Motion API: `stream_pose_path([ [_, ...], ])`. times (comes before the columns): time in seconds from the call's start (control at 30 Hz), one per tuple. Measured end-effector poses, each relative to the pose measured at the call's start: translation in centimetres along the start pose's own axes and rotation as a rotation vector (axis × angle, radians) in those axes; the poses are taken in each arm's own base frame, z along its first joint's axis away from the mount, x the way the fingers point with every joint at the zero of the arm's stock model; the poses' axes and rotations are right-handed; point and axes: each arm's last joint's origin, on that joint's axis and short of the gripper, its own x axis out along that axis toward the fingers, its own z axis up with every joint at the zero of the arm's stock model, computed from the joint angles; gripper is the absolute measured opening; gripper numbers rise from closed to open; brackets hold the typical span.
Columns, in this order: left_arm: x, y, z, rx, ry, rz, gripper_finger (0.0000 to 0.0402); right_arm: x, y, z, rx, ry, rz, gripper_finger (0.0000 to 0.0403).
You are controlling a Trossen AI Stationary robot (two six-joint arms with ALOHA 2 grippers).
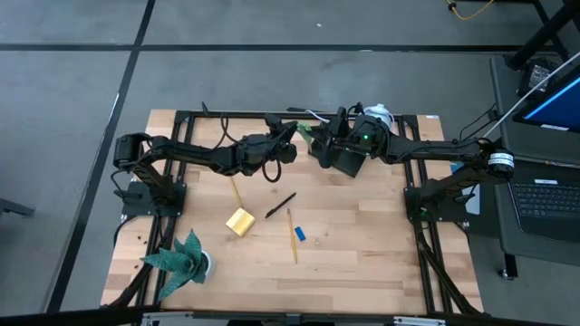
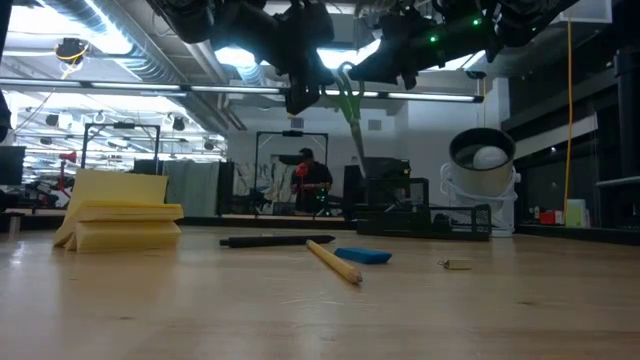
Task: Pick and place office supplies into organizer
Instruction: Put the green scissor into the metal mesh desk organizer
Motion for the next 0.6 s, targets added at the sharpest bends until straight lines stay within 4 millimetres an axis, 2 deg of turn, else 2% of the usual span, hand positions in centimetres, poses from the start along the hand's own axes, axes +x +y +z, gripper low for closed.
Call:
stream_pose_path([
  [0.3,-0.6,1.3,0.1,-0.057,-0.011,0.024,0.0097,0.0,-0.4,0.0,-0.001,-0.008,-0.018,0.0040],
  [0.4,-1.2,2.2,-0.1,-0.075,-0.015,0.015,0.0098,0.1,-0.9,0.0,0.001,-0.006,-0.035,0.0040],
  [0.6,-2.4,3.7,-1.4,-0.209,-0.024,-0.117,0.0090,0.1,-2.1,-0.1,-0.003,-0.005,-0.074,0.0040],
])
